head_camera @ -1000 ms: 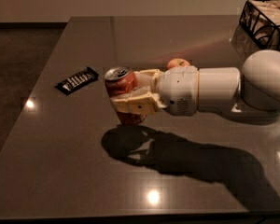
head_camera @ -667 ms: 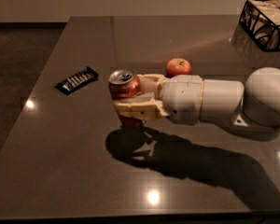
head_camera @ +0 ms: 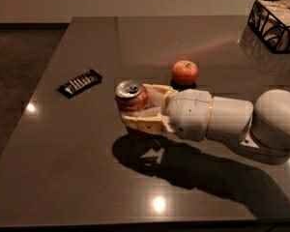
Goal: Place coke can upright
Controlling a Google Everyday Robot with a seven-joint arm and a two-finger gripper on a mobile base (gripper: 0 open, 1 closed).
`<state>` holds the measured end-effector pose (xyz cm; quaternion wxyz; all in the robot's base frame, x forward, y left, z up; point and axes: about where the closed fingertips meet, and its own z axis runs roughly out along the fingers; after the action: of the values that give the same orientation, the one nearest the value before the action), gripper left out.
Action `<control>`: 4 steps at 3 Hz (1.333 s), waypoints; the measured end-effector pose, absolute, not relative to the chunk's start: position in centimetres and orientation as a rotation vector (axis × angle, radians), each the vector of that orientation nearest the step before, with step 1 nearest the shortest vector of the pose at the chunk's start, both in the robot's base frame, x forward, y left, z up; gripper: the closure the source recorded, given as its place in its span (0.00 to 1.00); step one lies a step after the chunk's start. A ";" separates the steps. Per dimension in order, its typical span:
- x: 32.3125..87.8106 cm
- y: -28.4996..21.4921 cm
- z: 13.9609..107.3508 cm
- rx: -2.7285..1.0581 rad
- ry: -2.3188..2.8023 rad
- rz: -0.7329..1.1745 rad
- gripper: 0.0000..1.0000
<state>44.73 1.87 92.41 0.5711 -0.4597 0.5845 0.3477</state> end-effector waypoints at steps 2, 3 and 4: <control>45.0 1.9 90.5 -1.054 1.323 0.827 0.98; 45.2 1.9 90.1 -1.042 1.299 0.846 0.77; 45.3 2.0 89.8 -1.033 1.284 0.856 0.53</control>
Offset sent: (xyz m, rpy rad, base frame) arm 0.0077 -0.0060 -0.0299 0.0840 -0.0259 0.0020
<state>45.30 1.96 89.75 0.5990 -0.4453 0.5538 0.3691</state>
